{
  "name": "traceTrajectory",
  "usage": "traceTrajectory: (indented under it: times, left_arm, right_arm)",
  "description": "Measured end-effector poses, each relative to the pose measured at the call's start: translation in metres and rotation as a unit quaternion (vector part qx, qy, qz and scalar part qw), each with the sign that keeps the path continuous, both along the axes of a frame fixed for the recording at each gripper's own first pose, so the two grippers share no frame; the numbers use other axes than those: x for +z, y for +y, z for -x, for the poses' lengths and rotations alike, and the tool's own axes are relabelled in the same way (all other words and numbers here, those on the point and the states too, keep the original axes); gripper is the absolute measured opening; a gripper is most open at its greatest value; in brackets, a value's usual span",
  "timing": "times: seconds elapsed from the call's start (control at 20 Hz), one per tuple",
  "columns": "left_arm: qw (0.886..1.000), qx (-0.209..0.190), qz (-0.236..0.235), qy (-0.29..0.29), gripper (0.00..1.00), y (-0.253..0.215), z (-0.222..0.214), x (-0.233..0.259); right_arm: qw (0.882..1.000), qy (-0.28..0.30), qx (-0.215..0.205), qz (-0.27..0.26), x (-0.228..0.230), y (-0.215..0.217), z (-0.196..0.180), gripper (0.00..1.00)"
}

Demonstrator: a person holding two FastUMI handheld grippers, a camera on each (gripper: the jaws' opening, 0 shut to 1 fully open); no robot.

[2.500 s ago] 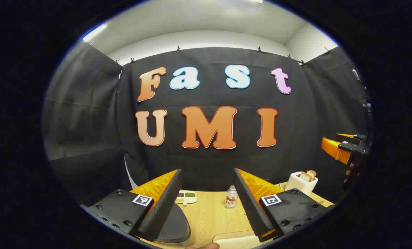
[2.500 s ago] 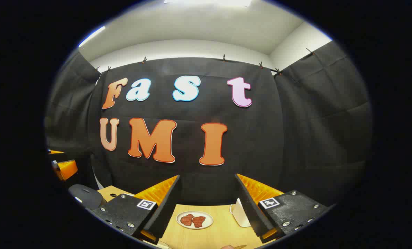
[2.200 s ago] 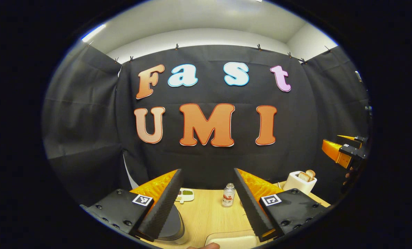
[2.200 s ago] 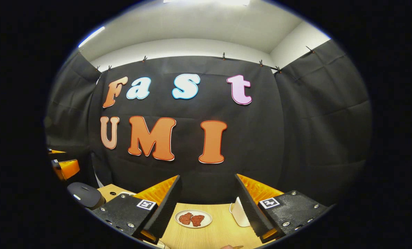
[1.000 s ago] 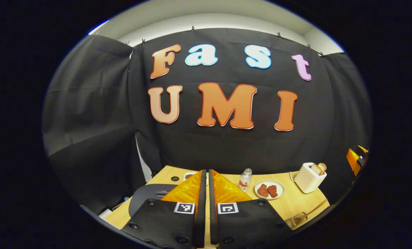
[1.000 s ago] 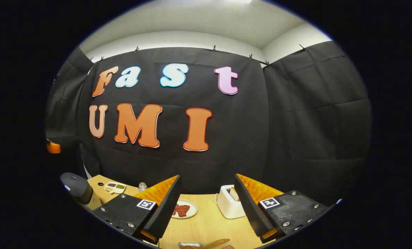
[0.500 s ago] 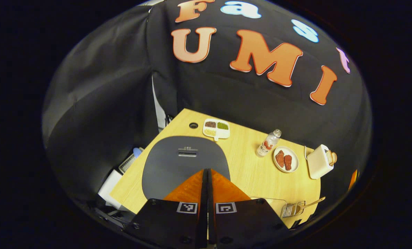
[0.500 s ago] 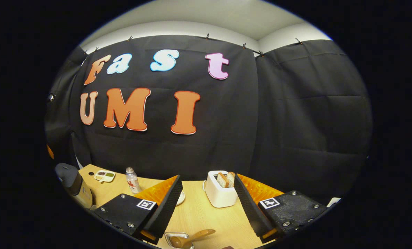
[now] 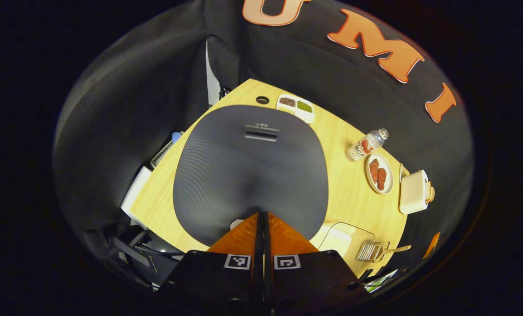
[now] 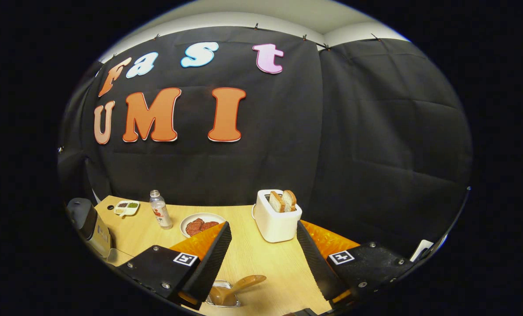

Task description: Close the left gripper, press the button to open the rice cooker; take a wooden spoon from the chopstick holder with the right hand, scoop a spoonful of rice and pour it into the rice cooker, then put the wooden spoon back into the chopstick holder.

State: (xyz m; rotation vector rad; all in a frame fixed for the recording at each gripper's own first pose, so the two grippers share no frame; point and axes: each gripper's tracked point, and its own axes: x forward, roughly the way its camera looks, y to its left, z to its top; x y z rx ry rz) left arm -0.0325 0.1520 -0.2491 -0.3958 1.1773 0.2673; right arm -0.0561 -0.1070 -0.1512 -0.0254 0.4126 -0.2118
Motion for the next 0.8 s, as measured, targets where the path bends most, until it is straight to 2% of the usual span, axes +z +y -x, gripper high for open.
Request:
traceTrajectory:
  times: [0.05,0.15,0.25,0.35,0.4,0.55,0.65,0.8]
  left_arm:
    - [1.000,0.005,-0.004,-0.018,0.06,0.003,-0.005,0.004]
    - [1.000,0.013,-0.005,-0.008,0.06,0.003,-0.002,-0.002]
    - [1.000,0.000,-0.018,-0.018,0.07,0.005,-0.001,-0.004]
    - [1.000,0.006,-0.015,-0.024,0.02,0.002,-0.002,-0.003]
    - [0.999,-0.003,-0.019,-0.029,0.07,0.000,-0.001,-0.001]
    - [0.996,-0.029,-0.065,-0.061,0.06,-0.001,-0.003,0.013]
    - [0.986,-0.053,-0.114,-0.106,0.06,0.000,-0.012,0.041]
    - [0.952,-0.072,-0.211,-0.209,0.06,0.013,-0.046,0.113]
  right_arm:
    - [1.000,0.005,-0.004,0.001,-0.004,-0.002,0.001,0.93]
    - [1.000,0.018,-0.008,0.001,-0.014,-0.004,0.005,0.93]
    - [0.999,0.034,-0.007,-0.004,-0.024,-0.003,0.010,0.93]
    - [0.998,0.052,-0.008,-0.019,-0.037,-0.003,0.014,0.93]
    - [0.998,0.063,-0.006,-0.029,-0.044,-0.001,0.017,0.93]
    - [0.995,0.088,-0.004,-0.046,-0.062,0.001,0.024,0.93]
    - [0.993,0.105,-0.005,-0.049,-0.077,0.000,0.030,0.93]
    - [0.988,0.140,0.002,-0.062,-0.102,0.005,0.038,0.93]
